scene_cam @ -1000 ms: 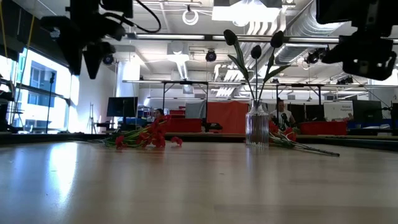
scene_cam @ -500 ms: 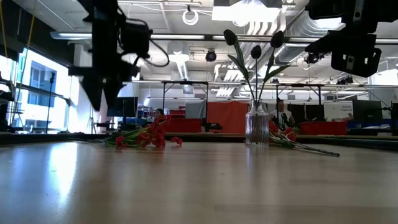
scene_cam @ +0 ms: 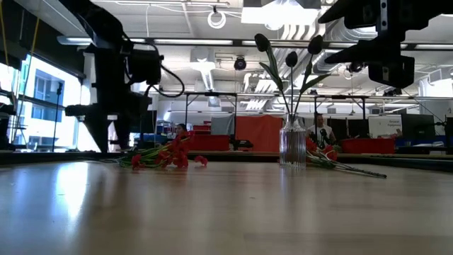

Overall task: Sort flowers into vase by color
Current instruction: Put the left red flowers into the blue vase

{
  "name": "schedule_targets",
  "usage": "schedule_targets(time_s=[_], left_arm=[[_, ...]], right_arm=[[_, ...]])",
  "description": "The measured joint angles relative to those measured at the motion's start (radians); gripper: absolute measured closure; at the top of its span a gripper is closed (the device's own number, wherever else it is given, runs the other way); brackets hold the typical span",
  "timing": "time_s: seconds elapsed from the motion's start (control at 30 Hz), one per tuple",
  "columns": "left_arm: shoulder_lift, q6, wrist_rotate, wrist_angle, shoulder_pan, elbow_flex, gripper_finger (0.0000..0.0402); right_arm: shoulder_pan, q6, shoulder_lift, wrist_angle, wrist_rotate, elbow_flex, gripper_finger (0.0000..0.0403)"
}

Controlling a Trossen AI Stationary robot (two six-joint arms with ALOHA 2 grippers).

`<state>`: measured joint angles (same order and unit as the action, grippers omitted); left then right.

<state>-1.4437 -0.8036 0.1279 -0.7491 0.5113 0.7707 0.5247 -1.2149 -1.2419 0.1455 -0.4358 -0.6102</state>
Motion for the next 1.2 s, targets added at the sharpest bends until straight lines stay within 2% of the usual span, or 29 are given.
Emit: schedule_targets(time_s=[0.13, 0.37, 0.6, 0.73, 0.83, 1.07, 1.2], left_arm=[[0.0, -0.036, -0.022, 0.028, 0.035, -0.042, 0.0151], [0.0, -0.073, 0.019, 0.166, 0.057, -0.109, 0.0151], [0.004, -0.088, -0.001, 0.194, 0.061, -0.14, 0.0151], [-0.005, -0.066, -0.056, 0.194, 0.085, -0.147, 0.0162], [-0.041, -0.065, -0.09, 0.182, 0.108, -0.142, 0.0197], [-0.088, -0.064, -0.16, 0.16, 0.126, -0.119, 0.0313], [-0.093, -0.033, -0.148, 0.139, 0.124, -0.077, 0.037]], right_arm=[[-0.016, -0.011, 0.0, 0.0, 0.0, 0.0, 0.0194], [-0.054, -0.011, 0.0, 0.001, 0.0, 0.0, 0.0194], [-0.061, -0.012, 0.0, 0.002, 0.0, 0.0, 0.0194], [-0.06, -0.04, 0.0, 0.002, 0.0, 0.0, 0.0194], [-0.06, -0.045, -0.001, 0.021, 0.001, 0.0, 0.0194], [-0.059, -0.043, -0.001, 0.097, 0.003, 0.0, 0.0194], [-0.059, -0.042, -0.001, 0.109, 0.009, 0.0, 0.0194]])
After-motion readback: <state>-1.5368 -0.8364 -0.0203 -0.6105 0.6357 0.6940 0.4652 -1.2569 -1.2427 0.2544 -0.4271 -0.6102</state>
